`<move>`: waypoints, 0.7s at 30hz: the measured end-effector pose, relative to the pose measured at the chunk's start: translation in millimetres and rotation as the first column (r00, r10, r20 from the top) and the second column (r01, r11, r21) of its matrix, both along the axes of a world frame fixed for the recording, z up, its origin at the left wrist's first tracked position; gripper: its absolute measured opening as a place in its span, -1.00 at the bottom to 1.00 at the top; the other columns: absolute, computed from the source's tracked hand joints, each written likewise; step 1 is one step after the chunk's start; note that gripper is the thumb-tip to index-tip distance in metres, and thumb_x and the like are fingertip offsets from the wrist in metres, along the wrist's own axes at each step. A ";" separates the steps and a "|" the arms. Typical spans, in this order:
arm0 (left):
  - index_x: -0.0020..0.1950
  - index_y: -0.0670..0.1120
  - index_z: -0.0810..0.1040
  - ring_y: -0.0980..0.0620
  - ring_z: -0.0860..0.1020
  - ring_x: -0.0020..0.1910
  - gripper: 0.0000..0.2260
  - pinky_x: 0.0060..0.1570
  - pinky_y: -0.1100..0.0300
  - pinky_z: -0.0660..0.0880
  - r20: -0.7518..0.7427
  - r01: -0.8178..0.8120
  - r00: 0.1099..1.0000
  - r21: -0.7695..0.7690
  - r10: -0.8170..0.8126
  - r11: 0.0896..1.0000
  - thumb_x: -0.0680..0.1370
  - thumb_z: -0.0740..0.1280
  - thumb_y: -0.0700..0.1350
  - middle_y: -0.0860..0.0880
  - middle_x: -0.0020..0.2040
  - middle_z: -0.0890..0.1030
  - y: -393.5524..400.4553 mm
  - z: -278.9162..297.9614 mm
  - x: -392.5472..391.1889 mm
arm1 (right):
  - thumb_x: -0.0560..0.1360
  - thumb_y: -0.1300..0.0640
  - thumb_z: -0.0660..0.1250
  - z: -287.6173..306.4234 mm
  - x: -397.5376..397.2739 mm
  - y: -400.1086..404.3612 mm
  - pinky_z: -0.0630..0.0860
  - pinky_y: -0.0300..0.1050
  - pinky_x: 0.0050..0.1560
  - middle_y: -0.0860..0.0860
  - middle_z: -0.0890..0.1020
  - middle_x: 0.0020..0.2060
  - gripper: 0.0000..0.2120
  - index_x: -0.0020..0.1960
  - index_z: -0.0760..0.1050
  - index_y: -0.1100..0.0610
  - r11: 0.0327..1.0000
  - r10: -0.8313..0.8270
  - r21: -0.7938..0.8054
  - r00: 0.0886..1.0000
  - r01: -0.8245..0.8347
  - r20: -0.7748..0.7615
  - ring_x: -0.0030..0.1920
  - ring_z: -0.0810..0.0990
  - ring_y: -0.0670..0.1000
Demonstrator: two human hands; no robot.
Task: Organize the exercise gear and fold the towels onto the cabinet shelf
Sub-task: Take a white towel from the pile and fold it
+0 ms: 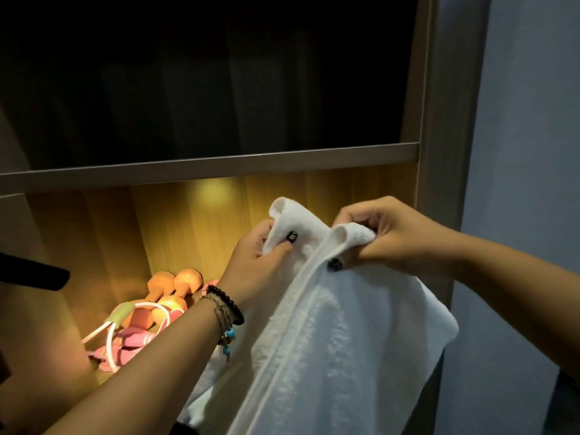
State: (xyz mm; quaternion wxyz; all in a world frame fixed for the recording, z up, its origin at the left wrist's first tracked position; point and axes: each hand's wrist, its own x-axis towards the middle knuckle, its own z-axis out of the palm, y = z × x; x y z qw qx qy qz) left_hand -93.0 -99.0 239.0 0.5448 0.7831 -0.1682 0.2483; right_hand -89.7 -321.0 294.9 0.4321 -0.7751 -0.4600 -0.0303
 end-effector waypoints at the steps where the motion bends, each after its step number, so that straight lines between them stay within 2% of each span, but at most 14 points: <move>1: 0.02 0.03 0.60 0.12 0.57 -0.20 -0.87 -0.21 0.23 0.53 -0.012 0.042 0.999 0.013 -0.042 0.999 0.55 0.37 -0.19 0.04 -0.11 0.66 -4.2 1.8 -5.0 | 0.37 0.23 0.52 -1.3 1.0 6.4 0.61 -0.18 -0.15 0.01 0.67 -0.18 -0.87 -0.11 0.63 0.11 1.000 -0.014 0.020 1.000 0.014 -0.016 -0.12 0.65 0.00; 5: 0.06 0.05 0.62 -0.01 0.59 -0.15 -0.81 -0.15 0.08 0.57 -0.150 0.197 0.970 0.024 -0.191 0.980 0.46 0.41 -0.07 -0.07 -0.05 0.66 -5.5 5.1 -22.6 | 0.33 0.22 0.54 -12.6 5.9 18.0 0.58 -0.27 -0.23 -0.02 0.69 -0.20 -0.83 -0.09 0.65 0.12 0.990 -0.091 0.098 0.989 0.102 -0.119 -0.19 0.65 -0.10; 7: 0.05 0.09 0.63 -0.03 0.57 -0.13 -0.80 -0.09 0.08 0.52 -0.248 0.252 0.937 -0.014 -0.248 0.968 0.46 0.33 0.04 -0.07 -0.05 0.65 1.6 4.0 -27.7 | 0.30 0.19 0.56 -19.1 6.7 20.8 0.61 -0.23 -0.24 0.01 0.70 -0.20 -0.81 -0.10 0.66 0.11 0.982 -0.109 0.138 0.980 0.132 -0.166 -0.20 0.66 -0.08; 9: 0.08 0.09 0.61 0.02 0.60 -0.04 -0.80 0.02 0.13 0.52 -0.326 0.324 0.890 -0.037 -0.318 0.945 0.54 0.28 0.10 -0.01 0.01 0.66 8.9 1.5 -30.0 | 0.28 0.15 0.57 -24.1 7.8 22.8 0.62 -0.21 -0.22 0.00 0.70 -0.20 -0.82 -0.14 0.68 0.06 0.975 -0.120 0.161 0.975 0.151 -0.188 -0.18 0.67 -0.05; 12: 0.25 0.12 0.46 0.14 0.60 0.08 -0.63 0.02 0.25 0.55 -0.376 0.425 0.857 0.129 -0.352 0.896 0.46 0.39 0.11 0.11 0.10 0.62 15.0 -2.4 -33.4 | 0.27 0.16 0.59 -29.3 10.0 27.3 0.60 -0.24 -0.24 -0.02 0.70 -0.23 -0.83 -0.17 0.68 0.03 0.971 -0.134 0.171 0.973 0.167 -0.188 -0.21 0.66 -0.08; 14: 0.26 0.15 0.44 0.08 0.62 0.06 -0.55 -0.06 0.22 0.58 -0.349 0.373 0.891 0.195 -0.291 0.907 0.42 0.51 -0.01 0.10 0.08 0.63 15.3 -9.1 -34.3 | 0.26 0.19 0.59 -36.6 12.1 32.2 0.59 -0.26 -0.26 0.00 0.70 -0.26 -0.81 -0.16 0.67 0.08 0.962 -0.149 0.198 0.968 0.189 -0.202 -0.25 0.65 -0.10; 15: 0.25 0.12 0.46 0.04 0.62 0.04 -0.57 -0.06 0.17 0.60 -0.300 0.309 0.923 0.201 -0.242 0.929 0.43 0.50 -0.07 0.06 0.07 0.63 14.6 -14.1 -33.8 | 0.26 0.20 0.59 -41.4 13.4 34.5 0.58 -0.28 -0.28 -0.01 0.70 -0.26 -0.80 -0.14 0.67 0.09 0.955 -0.160 0.214 0.965 0.205 -0.208 -0.26 0.64 -0.12; 18: 0.19 -0.04 0.53 -0.02 0.61 -0.09 -0.63 -0.10 0.11 0.60 -0.199 0.200 0.963 0.069 -0.183 0.977 0.40 0.45 -0.16 -0.12 0.01 0.64 12.9 -30.4 -33.4 | 0.29 0.08 0.56 -59.0 21.2 34.5 0.57 -0.32 -0.27 -0.08 0.67 -0.23 -0.77 -0.08 0.64 0.05 0.948 -0.166 0.234 0.962 0.217 -0.217 -0.20 0.65 -0.13; 19: 0.17 -0.07 0.54 -0.03 0.60 -0.14 -0.64 -0.15 0.12 0.58 -0.194 0.189 0.963 0.002 -0.185 0.982 0.38 0.43 -0.19 -0.16 -0.02 0.63 14.3 -35.7 -33.0 | 0.30 0.00 0.55 -66.1 24.7 30.9 0.57 -0.32 -0.26 -0.10 0.66 -0.22 -0.76 -0.07 0.63 0.02 0.959 -0.158 0.197 0.962 0.203 -0.221 -0.18 0.65 -0.12; 21: 0.14 -0.11 0.55 -0.05 0.60 -0.16 -0.66 -0.19 0.13 0.56 -0.174 0.160 0.969 -0.101 -0.175 0.982 0.39 0.44 -0.30 -0.17 -0.06 0.64 20.6 -42.9 -32.4 | 0.28 -0.20 0.52 -85.0 32.3 19.7 0.56 -0.31 -0.27 -0.11 0.66 -0.24 -0.68 -0.10 0.61 -0.03 0.988 -0.149 0.013 0.963 0.156 -0.225 -0.20 0.66 -0.09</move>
